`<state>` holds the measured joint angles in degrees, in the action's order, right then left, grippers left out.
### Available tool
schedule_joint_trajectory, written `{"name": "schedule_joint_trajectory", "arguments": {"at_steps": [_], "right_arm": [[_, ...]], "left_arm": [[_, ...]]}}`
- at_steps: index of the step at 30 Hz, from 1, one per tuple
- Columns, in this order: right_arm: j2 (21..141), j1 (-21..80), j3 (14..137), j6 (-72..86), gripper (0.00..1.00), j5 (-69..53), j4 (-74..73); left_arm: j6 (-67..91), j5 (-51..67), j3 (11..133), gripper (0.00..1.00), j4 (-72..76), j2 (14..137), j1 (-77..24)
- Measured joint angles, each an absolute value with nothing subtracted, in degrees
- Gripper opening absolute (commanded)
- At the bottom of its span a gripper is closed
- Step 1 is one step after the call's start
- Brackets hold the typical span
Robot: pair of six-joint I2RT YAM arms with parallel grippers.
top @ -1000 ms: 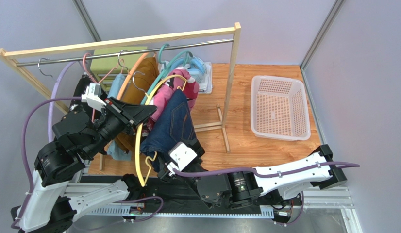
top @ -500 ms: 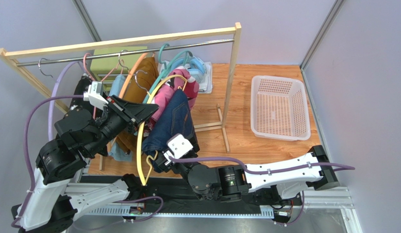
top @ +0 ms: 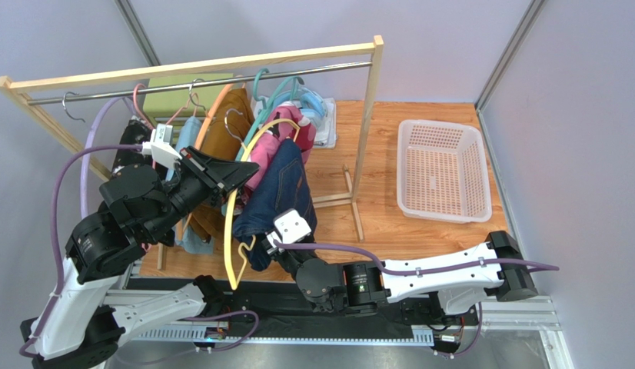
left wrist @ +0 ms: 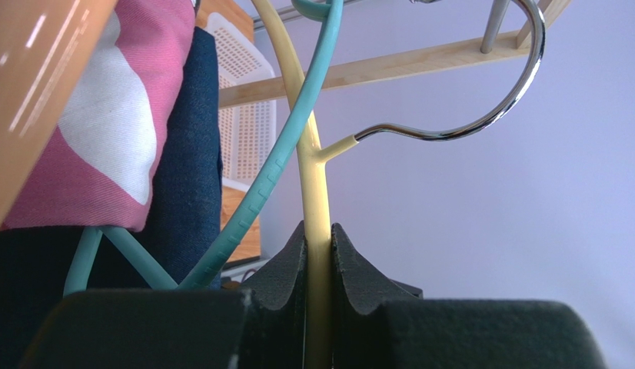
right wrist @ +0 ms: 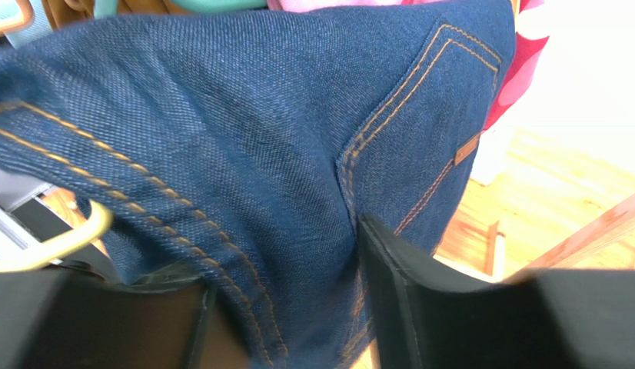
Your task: Remove the trousers from the hanger
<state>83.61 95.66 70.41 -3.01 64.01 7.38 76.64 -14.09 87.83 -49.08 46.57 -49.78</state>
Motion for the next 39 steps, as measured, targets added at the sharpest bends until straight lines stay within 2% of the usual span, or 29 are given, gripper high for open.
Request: {"name": "schedule_joint_trajectory", "arguments": {"at_steps": [1, 5, 9, 12, 37, 39], "right_arm": [[83.5, 95.6, 70.4, -3.0, 0.38, 64.0, 7.5], [83.3, 95.5, 70.4, -3.4, 0.35, 64.4, 7.6], [83.3, 95.4, 70.6, -4.4, 0.13, 64.9, 7.5], [83.3, 95.2, 71.2, -4.7, 0.00, 65.1, 7.1], [81.4, 94.8, 74.2, -3.2, 0.00, 66.0, 2.0], [80.9, 94.8, 73.2, -1.9, 0.07, 65.9, 1.1]], "left_arm": [[76.6, -14.1, 87.8, 0.00, -49.1, 46.6, -49.8], [76.3, -14.0, 87.8, 0.00, -49.0, 47.0, -49.7], [75.7, -14.0, 87.8, 0.00, -48.7, 47.7, -49.7], [75.3, -14.0, 87.8, 0.00, -48.5, 48.0, -49.7], [70.5, -14.1, 87.9, 0.00, -47.7, 49.4, -49.8], [70.2, -14.1, 88.0, 0.00, -47.8, 49.4, -49.8]]}}
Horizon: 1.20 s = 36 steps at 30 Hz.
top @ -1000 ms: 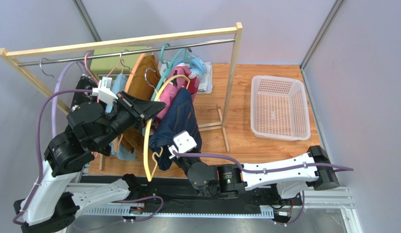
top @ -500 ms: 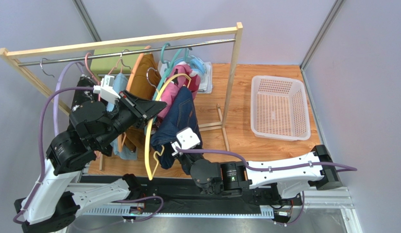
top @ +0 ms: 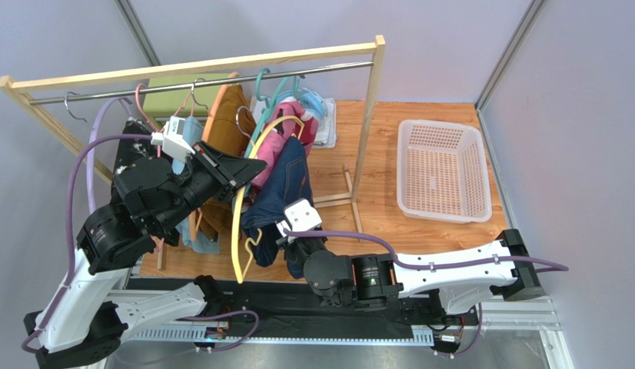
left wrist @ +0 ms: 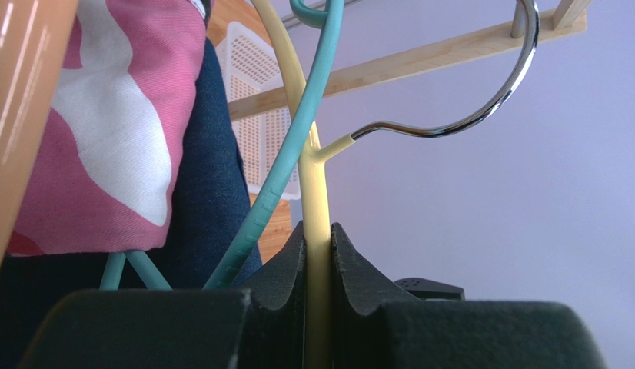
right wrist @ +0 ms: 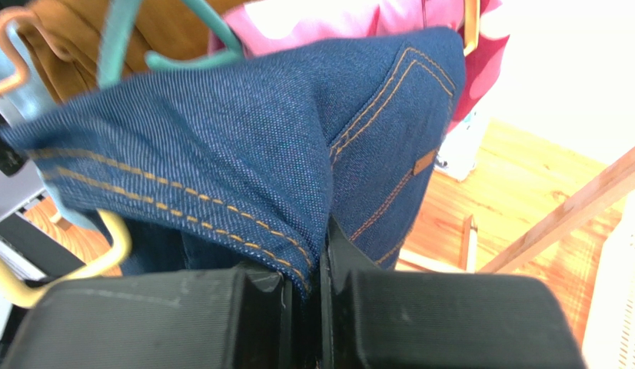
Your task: Remove the trousers from the hanger
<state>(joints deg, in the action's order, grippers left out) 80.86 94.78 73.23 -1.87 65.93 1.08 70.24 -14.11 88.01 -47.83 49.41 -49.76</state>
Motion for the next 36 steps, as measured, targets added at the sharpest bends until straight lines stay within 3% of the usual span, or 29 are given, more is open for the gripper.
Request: {"name": "schedule_joint_trajectory", "arguments": {"at_steps": [8, 20, 28, 33, 36], "right_arm": [[80.0, 94.8, 72.0, 4.1, 0.39, 65.9, -5.4], [85.4, 94.2, 80.5, 4.6, 0.60, 66.2, -8.9], [86.7, 92.5, 81.8, 4.1, 0.45, 65.2, -9.2], [87.0, 91.2, 82.3, 3.6, 0.04, 64.1, -9.3], [87.4, 91.0, 83.2, 3.3, 0.00, 64.0, -9.5]], "left_arm": [[69.3, -14.0, 90.4, 0.00, -49.3, 51.4, -49.8], [68.6, -13.3, 92.9, 0.00, -50.6, 53.5, -49.8], [68.6, -13.3, 92.9, 0.00, -50.8, 53.5, -49.8], [68.6, -13.4, 92.8, 0.00, -50.7, 53.5, -49.7], [68.6, -13.4, 92.8, 0.00, -50.4, 53.5, -49.7]]}}
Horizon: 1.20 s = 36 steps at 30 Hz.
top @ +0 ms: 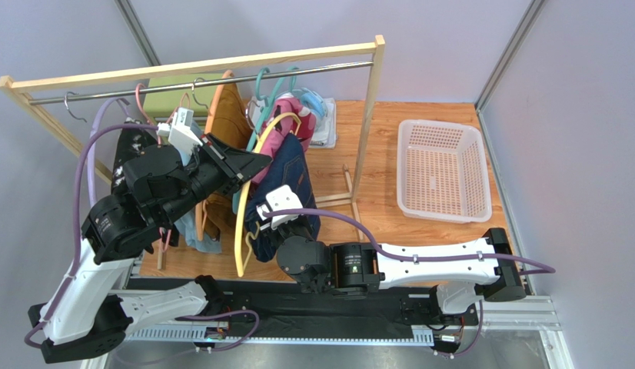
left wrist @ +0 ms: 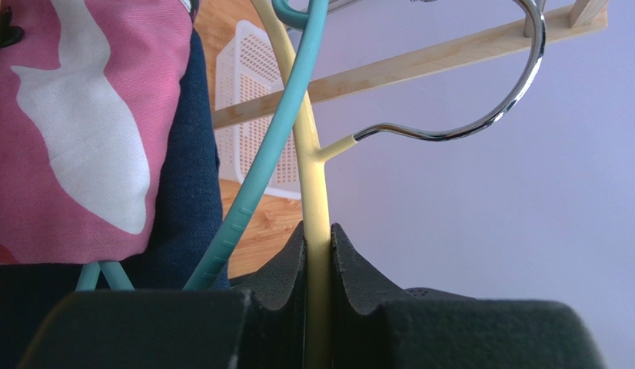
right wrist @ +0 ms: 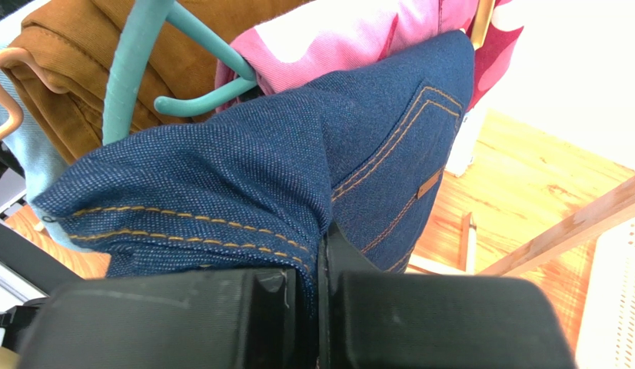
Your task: Remove the trousers from the hanger
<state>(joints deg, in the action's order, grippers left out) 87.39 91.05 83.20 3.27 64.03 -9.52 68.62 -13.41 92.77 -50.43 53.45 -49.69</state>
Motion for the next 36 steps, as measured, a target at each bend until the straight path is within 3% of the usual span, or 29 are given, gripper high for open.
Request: {"name": "schedule_joint_trajectory", "arguments": {"at_steps": [13, 36], "right_arm": [[87.0, 91.0, 84.4, 3.6, 0.00, 65.4, -10.5], [69.6, 90.9, 85.1, 3.8, 0.00, 59.5, -12.5]], "left_arm": [[68.0, -13.6, 91.5, 0.00, -48.9, 52.9, -49.7], [67.5, -11.4, 89.5, 0.00, -44.0, 53.6, -49.8]]}}
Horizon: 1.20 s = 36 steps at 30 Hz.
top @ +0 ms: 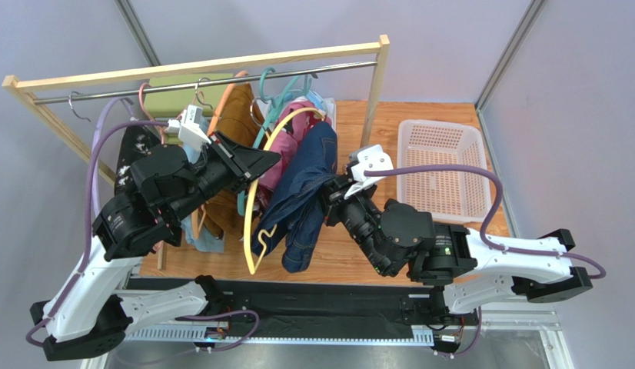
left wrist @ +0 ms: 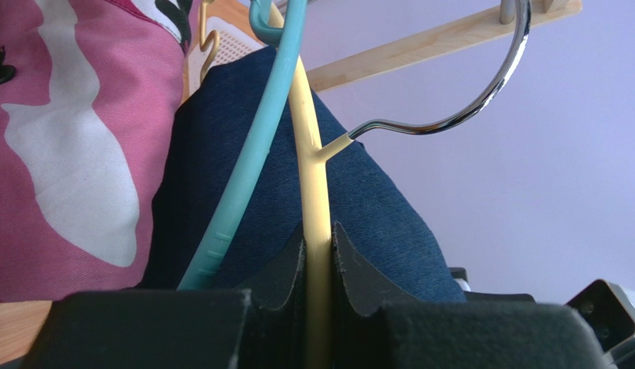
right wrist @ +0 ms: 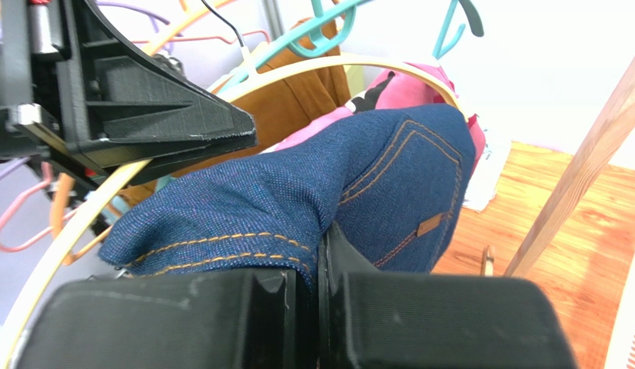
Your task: Remove the trousers from the hanger
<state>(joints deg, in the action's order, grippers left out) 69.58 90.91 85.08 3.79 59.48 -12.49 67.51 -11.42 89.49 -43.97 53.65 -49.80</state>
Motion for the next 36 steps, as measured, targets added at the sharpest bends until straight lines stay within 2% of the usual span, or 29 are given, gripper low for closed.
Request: {"name": "schedule_joint_trajectory", "arguments": {"at_steps": [14, 26, 36], "right_arm": [[69.0, 90.8, 93.2, 4.6, 0.00, 53.0, -18.7], [68.9, 90.8, 107.2, -1.1, 0.00, 52.5, -20.4], [61.6, 90.8, 103.9, -5.8, 0.00, 57.6, -19.5]], "left_arm": [[66.2, -13.2, 89.0, 0.00, -41.3, 50.0, -49.8], [66.1, -13.7, 88.4, 0.00, -40.9, 50.1, -49.8], [65.3, -14.2, 84.3, 0.00, -41.2, 47.9, -49.8]]}}
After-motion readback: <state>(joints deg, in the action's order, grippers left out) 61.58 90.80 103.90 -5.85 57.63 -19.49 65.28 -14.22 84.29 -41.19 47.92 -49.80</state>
